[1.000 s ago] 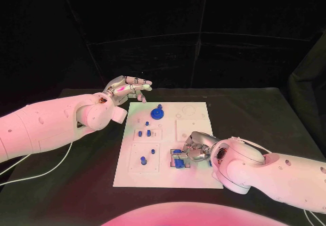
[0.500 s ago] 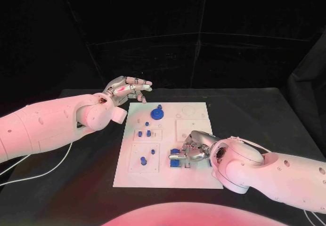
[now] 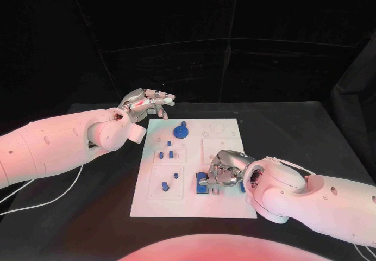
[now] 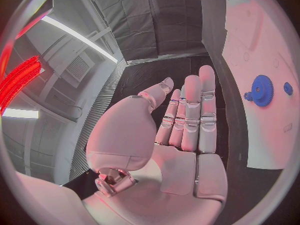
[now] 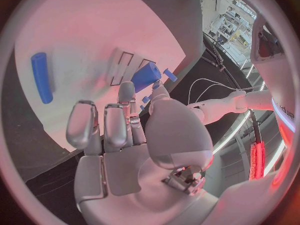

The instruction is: Assemble the parts on the task board

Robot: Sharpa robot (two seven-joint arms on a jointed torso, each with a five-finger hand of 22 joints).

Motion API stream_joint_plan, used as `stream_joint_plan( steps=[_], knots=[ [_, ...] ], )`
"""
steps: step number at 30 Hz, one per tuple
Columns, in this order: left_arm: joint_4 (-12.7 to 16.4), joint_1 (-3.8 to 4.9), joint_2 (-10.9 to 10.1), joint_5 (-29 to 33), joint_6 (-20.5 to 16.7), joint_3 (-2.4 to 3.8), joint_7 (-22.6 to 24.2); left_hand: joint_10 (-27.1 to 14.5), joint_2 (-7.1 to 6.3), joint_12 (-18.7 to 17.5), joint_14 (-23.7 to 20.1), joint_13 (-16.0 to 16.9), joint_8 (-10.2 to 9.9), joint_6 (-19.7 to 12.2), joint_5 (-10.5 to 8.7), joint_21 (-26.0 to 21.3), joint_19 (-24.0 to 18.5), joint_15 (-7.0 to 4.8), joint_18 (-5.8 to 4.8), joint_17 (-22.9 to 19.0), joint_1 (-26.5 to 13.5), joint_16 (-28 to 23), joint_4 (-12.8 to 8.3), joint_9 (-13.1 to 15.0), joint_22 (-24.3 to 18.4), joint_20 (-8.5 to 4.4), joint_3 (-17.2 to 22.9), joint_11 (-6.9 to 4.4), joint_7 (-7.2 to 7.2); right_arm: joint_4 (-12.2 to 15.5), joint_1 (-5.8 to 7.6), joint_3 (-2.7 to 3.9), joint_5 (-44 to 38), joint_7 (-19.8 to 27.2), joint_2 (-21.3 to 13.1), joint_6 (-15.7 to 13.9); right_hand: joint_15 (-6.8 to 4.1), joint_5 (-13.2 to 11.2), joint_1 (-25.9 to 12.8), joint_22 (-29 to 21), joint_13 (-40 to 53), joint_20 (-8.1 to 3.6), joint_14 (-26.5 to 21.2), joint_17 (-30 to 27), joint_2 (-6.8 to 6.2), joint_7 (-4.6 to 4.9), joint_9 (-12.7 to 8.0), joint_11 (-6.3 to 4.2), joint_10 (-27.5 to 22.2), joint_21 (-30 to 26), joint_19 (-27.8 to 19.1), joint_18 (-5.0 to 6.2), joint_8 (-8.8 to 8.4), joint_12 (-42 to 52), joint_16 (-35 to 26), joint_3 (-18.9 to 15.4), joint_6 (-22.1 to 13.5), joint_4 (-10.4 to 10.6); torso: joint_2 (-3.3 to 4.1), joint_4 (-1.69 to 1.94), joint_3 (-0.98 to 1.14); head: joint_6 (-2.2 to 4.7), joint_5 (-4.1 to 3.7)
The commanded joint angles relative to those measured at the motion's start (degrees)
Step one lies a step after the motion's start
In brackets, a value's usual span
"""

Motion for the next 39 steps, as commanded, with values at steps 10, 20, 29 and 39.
stream_joint_plan(
  steps=[10, 20, 29, 39],
  knots=[
    [-0.2, 0.0, 0.47, 0.22, 0.73, -0.05, -0.04, -0.36, 0.01, 0.2, -0.5, 0.05, 0.25, -0.49, 0.2, -0.28, 0.0, 0.05, 1.15, -0.05, -0.58, 0.06, 0.2, -0.05, -0.05, 0.34, -0.05, -0.18, 0.02, -1.48, -0.1, -0.17, -7.03, 3.15, 1.13, -1.67, -0.14, 0.45, 0.23, 0.84, 1.15, -0.44, 2.28, 0.77, 1.1, -0.28, 0.44, -0.39, 0.96, 0.44, 0.48, -0.09, 0.77, 1.17, 0.55, -0.47, 0.16, -0.29, 0.02, 0.03, -0.04, 0.45, -0.16],
    [-0.28, -0.02, 0.47, 0.22, 0.74, -0.09, -0.04, -0.36, 0.01, 0.2, -0.5, 0.05, 0.25, -0.49, 0.2, -0.28, 0.0, 0.05, 1.15, -0.05, -0.58, 0.06, 0.2, -0.05, -0.05, 0.34, -0.05, -0.18, 0.02, -1.23, -0.11, -0.17, -4.03, 15.54, 0.02, -5.88, -0.25, 1.35, 0.44, 2.11, 2.38, -0.54, 2.56, 1.95, 1.8, -0.42, 0.69, -0.53, 1.64, 1.02, 1.08, -0.32, 1.16, 2.34, 1.41, -0.89, 0.16, -0.52, 0.05, 0.03, -0.04, 0.55, -0.02],
    [-0.31, -0.03, 0.3, 0.22, 0.67, -0.12, -0.11, -0.36, 0.01, 0.2, -0.5, 0.05, 0.25, -0.49, 0.2, -0.28, 0.0, 0.05, 1.15, -0.05, -0.58, 0.06, 0.2, -0.05, -0.05, 0.34, -0.05, -0.18, 0.02, -0.48, -0.11, -0.18, -2.15, 18.65, -2.1, -2.54, -0.32, 1.47, 1.57, 2.52, 2.65, -0.62, 2.61, 2.3, 2.49, -0.49, 0.84, -0.62, 1.76, 1.23, 1.25, -0.39, 1.38, 2.39, 1.66, -0.89, 0.09, -1.33, 0.03, -0.03, -0.08, 0.36, 0.12],
    [-0.31, -0.03, 0.27, 0.22, 0.66, -0.13, -0.16, -0.36, 0.01, 0.2, -0.5, 0.05, 0.25, -0.49, 0.2, -0.28, 0.0, 0.05, 1.15, -0.05, -0.58, 0.06, 0.2, -0.05, -0.05, 0.34, -0.05, -0.18, 0.02, 0.02, -0.11, -0.18, -1.96, 18.93, -3.04, 0.75, -0.7, -2.1, 7.4, 3.39, 3.04, -0.95, 2.7, 3.39, 4.75, -0.93, 0.97, -1.07, 1.95, 1.64, 1.48, -0.52, 1.63, 1.93, 2.35, 1.4, 0.24, -5.58, 0.01, 0.11, -0.08, 0.29, 0.16]
  ],
)
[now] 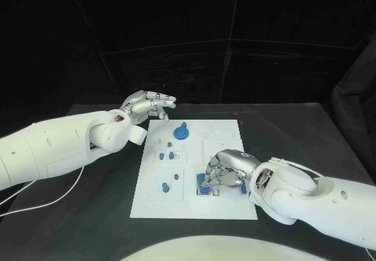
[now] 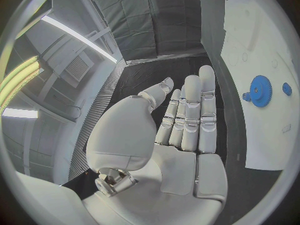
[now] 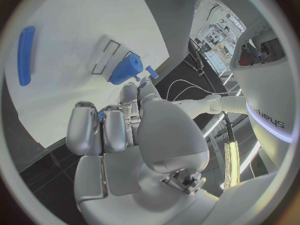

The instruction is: Assemble the parts on the task board

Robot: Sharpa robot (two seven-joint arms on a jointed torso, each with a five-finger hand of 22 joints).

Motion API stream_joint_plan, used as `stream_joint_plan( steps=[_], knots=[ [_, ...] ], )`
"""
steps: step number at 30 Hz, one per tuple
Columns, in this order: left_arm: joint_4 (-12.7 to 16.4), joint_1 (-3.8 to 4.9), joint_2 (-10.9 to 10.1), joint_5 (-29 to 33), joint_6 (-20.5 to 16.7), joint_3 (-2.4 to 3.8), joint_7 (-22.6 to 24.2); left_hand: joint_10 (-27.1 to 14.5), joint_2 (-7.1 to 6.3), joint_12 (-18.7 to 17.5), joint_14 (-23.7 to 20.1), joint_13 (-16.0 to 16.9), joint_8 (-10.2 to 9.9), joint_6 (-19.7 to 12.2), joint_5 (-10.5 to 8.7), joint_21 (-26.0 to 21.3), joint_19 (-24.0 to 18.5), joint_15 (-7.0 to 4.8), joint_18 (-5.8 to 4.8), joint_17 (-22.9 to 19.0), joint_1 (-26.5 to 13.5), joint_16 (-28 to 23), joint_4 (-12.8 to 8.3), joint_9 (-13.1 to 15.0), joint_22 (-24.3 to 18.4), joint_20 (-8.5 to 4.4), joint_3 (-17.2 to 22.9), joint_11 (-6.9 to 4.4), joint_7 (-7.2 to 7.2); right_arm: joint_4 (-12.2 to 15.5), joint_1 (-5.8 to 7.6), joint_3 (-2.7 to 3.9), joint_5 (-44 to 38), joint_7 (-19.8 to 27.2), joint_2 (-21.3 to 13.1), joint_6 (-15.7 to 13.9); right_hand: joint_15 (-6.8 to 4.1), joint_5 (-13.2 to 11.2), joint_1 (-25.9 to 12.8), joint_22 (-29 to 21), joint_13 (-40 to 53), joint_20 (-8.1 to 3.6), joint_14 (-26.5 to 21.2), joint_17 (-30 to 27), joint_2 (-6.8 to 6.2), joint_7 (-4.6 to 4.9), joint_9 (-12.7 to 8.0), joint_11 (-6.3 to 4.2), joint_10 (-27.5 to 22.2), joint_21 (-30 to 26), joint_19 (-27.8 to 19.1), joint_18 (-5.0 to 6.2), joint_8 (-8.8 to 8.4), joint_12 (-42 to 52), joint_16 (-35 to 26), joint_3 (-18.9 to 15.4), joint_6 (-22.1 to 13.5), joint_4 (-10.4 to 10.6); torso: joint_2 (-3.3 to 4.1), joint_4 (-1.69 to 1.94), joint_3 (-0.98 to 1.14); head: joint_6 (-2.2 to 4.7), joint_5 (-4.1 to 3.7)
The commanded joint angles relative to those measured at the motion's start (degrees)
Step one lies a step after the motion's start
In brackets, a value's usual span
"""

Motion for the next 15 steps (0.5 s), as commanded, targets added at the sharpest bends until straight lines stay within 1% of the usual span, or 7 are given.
stream_joint_plan(
  steps=[1, 4, 10, 15],
  knots=[
    [0.02, 0.08, 0.0, 0.22, 0.55, 0.04, 0.04, -0.37, 0.01, 0.21, -0.5, 0.07, 0.28, -0.49, 0.21, -0.28, 0.0, 0.05, 1.15, -0.06, -0.58, 0.06, 0.2, -0.05, -0.07, 0.34, -0.05, -0.18, 0.02, 0.15, 0.05, 0.01, 0.2, 1.27, 0.03, 2.74, -0.47, -0.8, 1.82, 0.24, 0.07, -0.26, 2.54, 0.41, 0.41, -0.42, 0.0, -0.31, 0.32, 0.3, 0.33, -0.54, 0.27, -0.36, 0.45, 0.79, 0.13, -1.5, -0.05, 0.11, 0.0, -0.07, 0.0],
    [0.01, 0.08, 0.01, 0.22, 0.54, 0.04, 0.02, -0.5, 0.09, 0.4, -0.52, 0.09, 0.38, -0.57, 0.21, -0.34, 0.04, 0.05, 1.17, -0.16, -0.46, 0.17, 0.2, -0.04, -0.13, 0.35, -0.02, -0.19, 0.01, 0.01, 0.05, 0.01, -0.3, 1.01, 0.26, 2.86, -0.52, -1.43, 3.04, 0.4, 0.02, -0.32, 2.55, 0.68, 0.74, -0.49, -0.12, -0.39, 0.4, 0.36, 0.35, -0.57, 0.16, -0.66, 0.6, 1.51, 0.31, -2.57, -0.01, 0.09, -0.03, -0.06, 0.01],
    [0.02, 0.08, 0.03, 0.22, 0.54, 0.04, -0.03, -0.5, 0.09, 0.4, -0.52, 0.09, 0.38, -0.57, 0.21, -0.34, 0.04, 0.05, 1.17, -0.16, -0.46, 0.17, 0.2, -0.04, -0.13, 0.35, -0.02, -0.19, 0.01, -0.29, 0.05, 0.01, -1.28, 0.3, 0.87, 3.3, -0.55, -1.97, 3.78, 0.42, 0.0, -0.35, 2.55, 0.92, 1.02, -0.53, -0.3, -0.43, 0.48, 0.36, 0.3, -0.57, -0.04, -0.93, 0.73, 2.14, 0.49, -3.42, 0.07, 0.04, 0.01, -0.11, 0.06],
    [0.04, 0.08, -0.01, 0.22, 0.51, 0.04, -0.05, -0.5, 0.09, 0.4, -0.52, 0.09, 0.38, -0.57, 0.21, -0.34, 0.04, 0.05, 1.17, -0.16, -0.46, 0.17, 0.2, -0.04, -0.13, 0.35, -0.02, -0.19, 0.01, -0.59, 0.05, 0.01, -1.95, -0.45, 1.32, 5.21, -0.56, -2.29, 4.41, 0.45, -0.15, -0.37, 2.54, 1.04, 1.19, -0.55, -0.49, -0.46, 0.44, 0.37, 0.26, -0.58, -0.24, -1.34, 0.77, 2.72, 0.68, -4.21, 0.03, 0.0, -0.03, -0.26, 0.11]
  ],
)
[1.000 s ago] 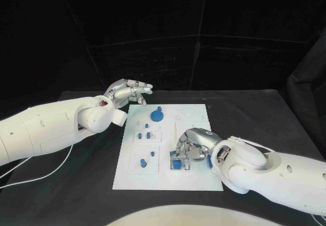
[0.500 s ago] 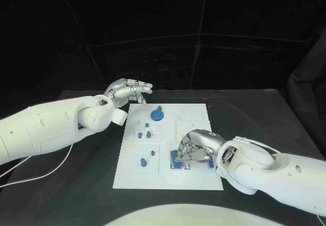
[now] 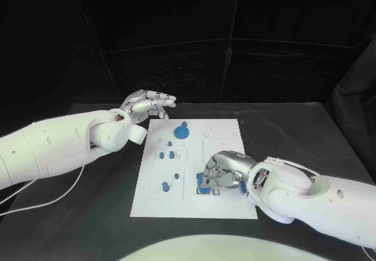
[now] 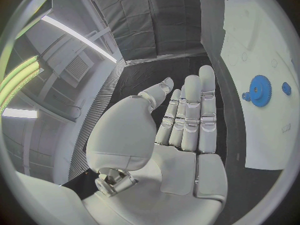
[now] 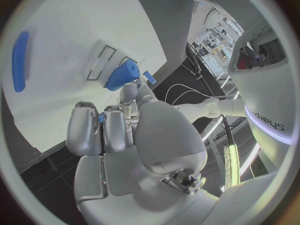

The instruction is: Assemble the parts on the task board

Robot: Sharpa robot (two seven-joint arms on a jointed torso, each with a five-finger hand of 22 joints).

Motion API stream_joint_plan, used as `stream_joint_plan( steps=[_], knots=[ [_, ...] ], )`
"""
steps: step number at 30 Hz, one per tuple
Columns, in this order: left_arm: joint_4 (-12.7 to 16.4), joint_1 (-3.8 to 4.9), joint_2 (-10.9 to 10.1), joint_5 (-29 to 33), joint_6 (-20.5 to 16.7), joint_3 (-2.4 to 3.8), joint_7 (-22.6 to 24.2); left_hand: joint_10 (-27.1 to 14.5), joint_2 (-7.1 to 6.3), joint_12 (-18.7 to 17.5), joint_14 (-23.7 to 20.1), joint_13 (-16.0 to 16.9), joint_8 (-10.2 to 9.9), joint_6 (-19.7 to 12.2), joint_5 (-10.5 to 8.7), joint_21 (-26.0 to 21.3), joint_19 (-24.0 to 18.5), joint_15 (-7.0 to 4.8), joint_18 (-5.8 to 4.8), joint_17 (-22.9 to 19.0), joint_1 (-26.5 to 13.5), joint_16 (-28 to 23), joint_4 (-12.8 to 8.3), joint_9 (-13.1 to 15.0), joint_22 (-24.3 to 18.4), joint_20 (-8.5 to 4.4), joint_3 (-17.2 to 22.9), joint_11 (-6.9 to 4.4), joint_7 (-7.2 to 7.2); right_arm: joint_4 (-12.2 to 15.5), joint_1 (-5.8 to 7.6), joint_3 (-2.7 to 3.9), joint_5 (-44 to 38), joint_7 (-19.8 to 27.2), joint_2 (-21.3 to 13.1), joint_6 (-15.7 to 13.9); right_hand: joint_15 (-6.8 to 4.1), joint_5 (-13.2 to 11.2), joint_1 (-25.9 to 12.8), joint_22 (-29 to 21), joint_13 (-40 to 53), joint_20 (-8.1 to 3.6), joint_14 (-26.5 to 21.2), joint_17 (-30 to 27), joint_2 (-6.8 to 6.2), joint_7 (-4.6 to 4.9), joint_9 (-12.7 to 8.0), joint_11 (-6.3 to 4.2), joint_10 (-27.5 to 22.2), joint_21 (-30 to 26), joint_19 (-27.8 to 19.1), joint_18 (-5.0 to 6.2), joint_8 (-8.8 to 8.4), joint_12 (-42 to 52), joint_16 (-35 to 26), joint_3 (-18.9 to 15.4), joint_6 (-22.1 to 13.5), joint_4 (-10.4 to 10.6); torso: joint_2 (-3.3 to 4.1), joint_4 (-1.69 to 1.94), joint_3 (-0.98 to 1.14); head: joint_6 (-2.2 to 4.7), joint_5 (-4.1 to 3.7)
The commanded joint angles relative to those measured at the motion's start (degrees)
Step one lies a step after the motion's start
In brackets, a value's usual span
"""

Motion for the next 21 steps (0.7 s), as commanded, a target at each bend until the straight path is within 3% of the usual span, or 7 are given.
stream_joint_plan(
  steps=[1, 6, 12, 21],
  knots=[
    [0.07, 0.08, -0.02, 0.22, 0.51, 0.04, 0.02, -0.29, 0.09, 0.4, -0.52, 0.09, 0.38, -0.57, 0.21, -0.34, 0.04, 0.05, 1.17, -0.05, -0.46, 0.17, 0.2, -0.04, -0.05, 0.35, -0.02, 0.02, 0.01, -0.12, 0.04, -0.02, -1.31, -0.73, 0.24, 3.05, -0.4, -0.32, 0.78, 0.17, -0.08, -0.17, 2.71, 0.15, 0.04, -0.1, -0.1, -0.26, 0.26, 0.39, 0.09, -0.59, -0.27, -0.22, 0.26, 0.1, 0.26, -0.49, 0.01, -0.05, -0.03, -0.09, 0.04],
    [0.1, 0.09, -0.04, 0.22, 0.51, 0.04, 0.01, -0.29, 0.09, 0.4, -0.52, 0.09, 0.38, -0.57, 0.21, -0.34, 0.04, 0.05, 1.17, -0.05, -0.46, 0.17, 0.2, -0.04, -0.05, 0.35, -0.02, 0.02, 0.01, -0.59, 0.05, -0.02, -2.06, -1.54, 0.89, 3.87, -0.4, -0.62, 1.04, 0.34, -0.09, -0.17, 2.72, 0.31, 0.15, -0.11, -0.23, -0.27, 0.33, 0.45, 0.13, -0.62, -0.39, -0.36, 0.35, 0.45, 0.45, -0.95, -0.02, -0.07, 0.02, -0.28, 0.06],
    [0.12, 0.09, -0.07, 0.22, 0.52, 0.04, 0.0, -0.29, 0.09, 0.4, -0.52, 0.09, 0.38, -0.57, 0.21, -0.34, 0.04, 0.05, 1.17, -0.05, -0.46, 0.17, 0.2, -0.04, -0.05, 0.35, -0.02, 0.02, 0.01, -1.17, 0.05, -0.02, -3.92, -3.02, 1.5, 1.32, -0.49, -1.49, 1.84, 0.66, 0.11, -0.24, 2.76, 0.61, 1.24, -0.28, -0.57, -0.4, 0.61, 0.59, 0.22, -0.67, -0.76, -0.44, 0.5, 2.02, 0.87, -2.01, -0.05, -0.02, 0.04, -0.34, 0.11],
    [0.15, 0.09, -0.18, 0.22, 0.49, 0.04, -0.03, -0.29, 0.09, 0.4, -0.52, 0.09, 0.38, -0.57, 0.21, -0.34, 0.04, 0.05, 1.17, -0.05, -0.46, 0.17, 0.2, -0.04, -0.05, 0.35, -0.02, 0.02, 0.01, -1.15, 0.05, -0.02, -4.24, -2.07, 1.84, -0.62, -0.54, -1.46, 2.07, 0.87, 0.3, -0.27, 2.8, 0.88, 1.35, -0.36, -0.72, -0.44, 0.77, 0.68, 0.3, -0.71, -0.9, -0.37, 0.66, 2.69, 1.1, -2.59, -0.05, -0.09, 0.06, -0.38, 0.18]
  ],
)
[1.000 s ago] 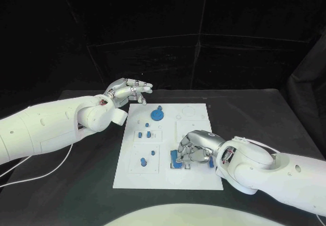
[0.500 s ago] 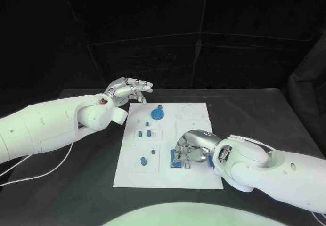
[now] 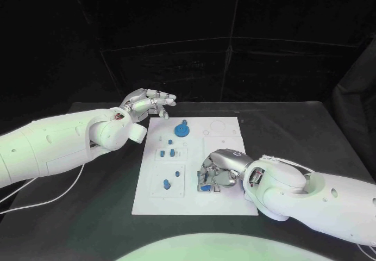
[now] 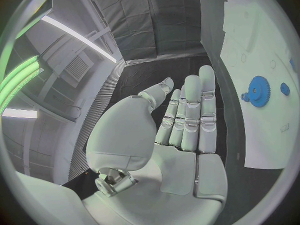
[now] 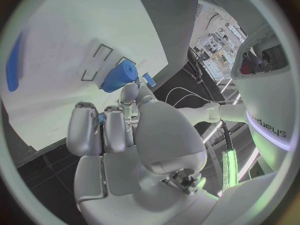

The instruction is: Assemble the parts on the task board

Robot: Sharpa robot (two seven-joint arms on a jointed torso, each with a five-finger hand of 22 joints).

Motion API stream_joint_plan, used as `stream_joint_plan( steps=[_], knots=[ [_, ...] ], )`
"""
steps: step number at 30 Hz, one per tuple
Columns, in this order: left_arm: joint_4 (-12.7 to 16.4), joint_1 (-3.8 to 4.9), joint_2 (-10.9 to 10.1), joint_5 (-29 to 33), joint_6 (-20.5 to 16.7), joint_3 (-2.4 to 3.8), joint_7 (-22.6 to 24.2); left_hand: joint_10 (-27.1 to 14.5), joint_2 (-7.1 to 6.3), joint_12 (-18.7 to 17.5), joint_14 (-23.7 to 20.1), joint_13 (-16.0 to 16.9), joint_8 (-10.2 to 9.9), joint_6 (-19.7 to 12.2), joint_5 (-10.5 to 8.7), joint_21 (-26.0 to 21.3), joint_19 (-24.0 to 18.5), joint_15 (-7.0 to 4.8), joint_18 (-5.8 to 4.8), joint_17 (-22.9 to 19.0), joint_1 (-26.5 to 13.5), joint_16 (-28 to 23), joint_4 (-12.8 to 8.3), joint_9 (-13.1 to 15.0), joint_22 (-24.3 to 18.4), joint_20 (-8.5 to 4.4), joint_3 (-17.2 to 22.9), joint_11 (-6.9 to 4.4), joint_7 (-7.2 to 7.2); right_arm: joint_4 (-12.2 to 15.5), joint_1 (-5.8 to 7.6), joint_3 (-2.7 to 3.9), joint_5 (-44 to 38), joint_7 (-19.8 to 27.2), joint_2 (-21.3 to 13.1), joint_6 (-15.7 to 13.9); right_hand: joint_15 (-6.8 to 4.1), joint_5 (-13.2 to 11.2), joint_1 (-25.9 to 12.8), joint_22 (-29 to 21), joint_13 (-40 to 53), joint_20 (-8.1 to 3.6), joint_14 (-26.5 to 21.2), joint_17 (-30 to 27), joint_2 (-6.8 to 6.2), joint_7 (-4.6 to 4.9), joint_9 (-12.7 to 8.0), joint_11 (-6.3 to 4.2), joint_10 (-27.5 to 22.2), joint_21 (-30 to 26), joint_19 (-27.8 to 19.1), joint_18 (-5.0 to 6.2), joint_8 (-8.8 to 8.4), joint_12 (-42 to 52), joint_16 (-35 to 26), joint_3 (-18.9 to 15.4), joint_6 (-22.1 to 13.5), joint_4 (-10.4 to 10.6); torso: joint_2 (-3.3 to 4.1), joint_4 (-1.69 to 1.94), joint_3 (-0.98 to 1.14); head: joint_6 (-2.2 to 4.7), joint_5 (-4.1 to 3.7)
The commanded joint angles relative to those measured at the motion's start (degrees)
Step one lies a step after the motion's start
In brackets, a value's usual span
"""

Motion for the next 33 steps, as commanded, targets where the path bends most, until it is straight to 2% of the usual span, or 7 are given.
stream_joint_plan(
  steps=[1, 6, 13, 17, 22, 33],
  knots=[
    [0.09, 0.09, -0.01, 0.22, 0.5, 0.05, 0.02, -0.29, 0.09, 0.2, -0.52, 0.1, 0.38, -0.57, 0.21, -0.34, 0.04, 0.05, 1.17, -0.06, -0.46, 0.17, 0.2, -0.04, -0.06, 0.35, -0.02, 0.02, 0.01, -0.24, -0.03, -0.09, -1.21, -0.6, 0.02, -1.25, -0.42, -0.07, 0.32, 0.05, 0.08, -0.28, 2.68, 0.09, 0.06, 0.05, 0.01, -0.03, 0.36, 0.23, 0.3, -0.7, -0.17, -0.11, 0.22, 0.2, 0.29, 0.03, 0.0, -0.02, 0.03, -0.02, 0.03],
    [0.07, 0.09, -0.03, 0.22, 0.5, 0.05, 0.01, -0.29, 0.09, 0.2, -0.52, 0.1, 0.38, -0.57, 0.21, -0.34, 0.04, 0.05, 1.17, -0.06, -0.46, 0.17, 0.2, -0.04, -0.06, 0.35, -0.02, 0.02, 0.01, 0.03, -0.03, -0.09, -0.02, 1.21, -0.07, -2.19, -0.38, -0.16, -0.47, 0.05, 0.02, -0.27, 2.67, 0.1, -0.39, 0.16, -0.15, 0.05, 0.46, 0.24, 0.28, -0.71, -0.35, -0.31, 0.2, 0.27, 0.44, -0.04, -0.05, -0.06, 0.0, -0.05, -0.01],
    [0.06, 0.09, -0.07, 0.22, 0.54, 0.05, 0.01, -0.29, 0.09, 0.2, -0.52, 0.1, 0.38, -0.57, 0.21, -0.34, 0.04, 0.05, 1.17, -0.06, -0.46, 0.17, 0.2, -0.04, -0.06, 0.35, -0.02, 0.02, 0.01, 0.92, -0.04, -0.09, 3.14, 5.46, -1.25, -5.92, -0.26, -0.12, -2.47, -0.47, -0.63, -0.19, 2.53, -0.49, -1.03, 0.37, -0.44, 0.21, 0.33, 0.04, 0.02, -0.6, -0.78, -1.35, -0.29, 0.17, 0.35, 0.42, -0.03, -0.13, 0.02, 0.02, -0.04],
    [0.07, 0.09, -0.11, 0.22, 0.55, 0.05, -0.03, -0.29, 0.09, 0.2, -0.52, 0.1, 0.38, -0.57, 0.21, -0.34, 0.04, 0.05, 1.17, -0.06, -0.46, 0.17, 0.2, -0.04, -0.06, 0.35, -0.02, 0.02, 0.01, 1.33, -0.04, -0.09, 4.11, 6.09, -2.41, -6.37, -0.11, -0.07, -3.36, -1.28, -1.9, -0.09, 2.33, -1.33, -1.41, 0.67, -0.73, 0.42, -0.33, -0.31, -0.38, -0.45, -1.36, -3.08, -0.95, 0.17, -0.2, 0.63, -0.06, -0.03, 0.0, 0.03, -0.1],
    [0.06, 0.09, -0.16, 0.22, 0.55, 0.05, -0.06, -0.41, 0.14, 0.37, -0.56, 0.11, 0.49, -0.64, 0.21, -0.39, 0.09, 0.04, 1.18, -0.16, -0.33, 0.26, 0.17, -0.03, -0.11, 0.35, 0.01, 0.02, 0.01, 1.62, -0.04, -0.09, 4.55, 5.91, -3.74, -5.16, 0.08, -0.14, -4.04, -1.98, -2.64, 0.07, 2.17, -1.95, -1.94, 1.02, -1.07, 0.68, -0.75, -0.64, -0.73, -0.32, -2.05, -4.17, -1.49, 0.14, -0.71, 0.71, -0.11, -0.04, -0.02, 0.02, -0.07],
    [-0.02, 0.09, -0.06, 0.22, 0.61, 0.04, -0.08, -0.41, 0.14, 0.37, -0.56, 0.11, 0.49, -0.64, 0.21, -0.39, 0.09, 0.04, 1.18, -0.16, -0.33, 0.26, 0.17, -0.03, -0.11, 0.35, 0.01, 0.02, 0.01, 1.48, -0.03, -0.09, 4.17, 4.61, -4.52, 0.58, 0.17, -0.12, -3.75, -2.12, -2.98, 0.2, 2.11, -2.14, -1.97, 1.03, -1.28, 0.7, -0.95, -0.76, -0.84, -0.29, -2.41, -4.77, -1.72, 0.67, -0.48, 0.3, -0.05, 0.05, -0.02, 0.16, -0.19]
  ],
)
